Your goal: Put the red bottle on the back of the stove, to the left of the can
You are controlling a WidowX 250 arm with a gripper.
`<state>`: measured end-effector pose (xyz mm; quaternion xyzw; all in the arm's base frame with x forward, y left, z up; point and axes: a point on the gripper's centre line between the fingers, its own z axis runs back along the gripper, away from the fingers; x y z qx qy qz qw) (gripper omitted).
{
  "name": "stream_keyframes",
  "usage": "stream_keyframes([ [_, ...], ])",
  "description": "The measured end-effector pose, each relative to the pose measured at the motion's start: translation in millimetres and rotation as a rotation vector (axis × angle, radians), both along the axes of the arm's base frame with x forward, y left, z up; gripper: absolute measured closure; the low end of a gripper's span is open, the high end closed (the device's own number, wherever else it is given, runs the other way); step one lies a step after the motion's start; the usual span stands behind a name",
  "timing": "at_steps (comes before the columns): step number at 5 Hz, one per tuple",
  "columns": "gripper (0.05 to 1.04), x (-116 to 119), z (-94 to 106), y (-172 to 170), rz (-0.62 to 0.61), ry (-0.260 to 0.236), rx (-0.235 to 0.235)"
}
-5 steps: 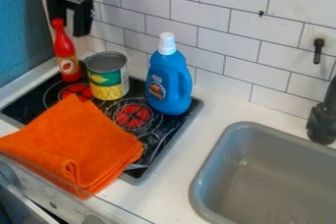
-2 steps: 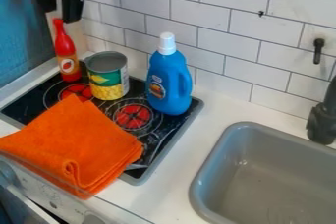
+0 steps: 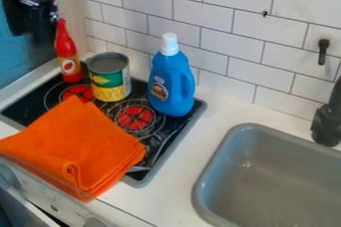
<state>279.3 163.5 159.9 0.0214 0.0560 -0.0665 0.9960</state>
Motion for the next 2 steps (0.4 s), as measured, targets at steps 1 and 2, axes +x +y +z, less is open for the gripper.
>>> stream_keyframes([
  [1, 0.083, -41.3, 1.8, -22.7, -0.076, 0.005, 0.017],
  [2, 0.083, -62.0, -9.5, -61.6, -0.158, 0.009, -0.033],
])
